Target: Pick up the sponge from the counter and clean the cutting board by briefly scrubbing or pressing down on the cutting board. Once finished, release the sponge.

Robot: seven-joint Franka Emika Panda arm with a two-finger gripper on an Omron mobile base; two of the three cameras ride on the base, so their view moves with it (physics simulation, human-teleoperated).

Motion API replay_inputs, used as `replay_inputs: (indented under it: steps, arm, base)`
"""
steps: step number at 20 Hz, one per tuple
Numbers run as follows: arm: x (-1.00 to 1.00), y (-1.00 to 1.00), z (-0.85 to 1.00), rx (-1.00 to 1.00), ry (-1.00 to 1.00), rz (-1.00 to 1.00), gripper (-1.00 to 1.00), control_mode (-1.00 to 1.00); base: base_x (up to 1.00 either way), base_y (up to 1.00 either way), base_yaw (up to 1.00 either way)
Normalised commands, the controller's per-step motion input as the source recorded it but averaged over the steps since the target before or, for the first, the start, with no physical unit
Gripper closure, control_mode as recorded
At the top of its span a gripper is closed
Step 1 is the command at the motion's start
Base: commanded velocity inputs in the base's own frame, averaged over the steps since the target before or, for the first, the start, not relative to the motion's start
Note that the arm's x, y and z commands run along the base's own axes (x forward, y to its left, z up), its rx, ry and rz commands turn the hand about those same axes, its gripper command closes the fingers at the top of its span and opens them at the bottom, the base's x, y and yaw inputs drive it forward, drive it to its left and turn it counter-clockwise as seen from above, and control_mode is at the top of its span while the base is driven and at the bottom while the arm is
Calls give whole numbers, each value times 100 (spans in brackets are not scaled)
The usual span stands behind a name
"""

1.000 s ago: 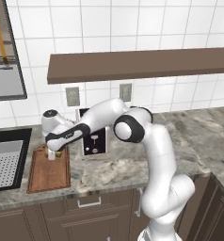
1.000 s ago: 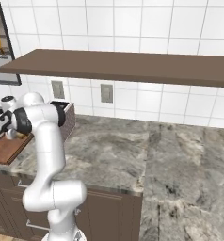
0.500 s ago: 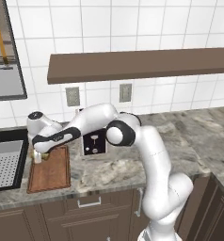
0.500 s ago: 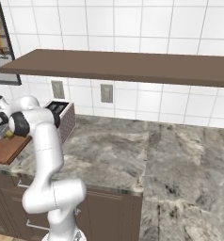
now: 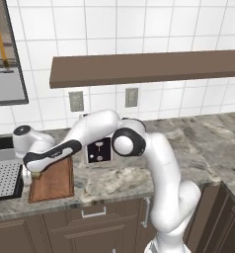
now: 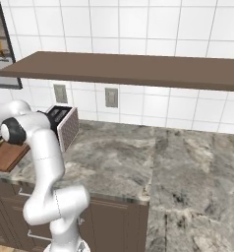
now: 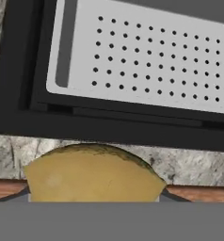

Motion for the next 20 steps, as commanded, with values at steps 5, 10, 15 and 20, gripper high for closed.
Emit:
replay_inputs:
  steps: [5,10,15,20]
  arm:
    - [-89,-5,-14,13,-2,0,100,-100]
    - [-95,-25,-27,20,-6,0,100,-100]
    - [-82,-27,-17,23,-3,0,100,-100]
    - [-37,-27,7,16,0,0,100,-100]
  base:
    - [0,0,0]
    - [0,0,0]
    - [0,0,0]
    - [0,0,0]
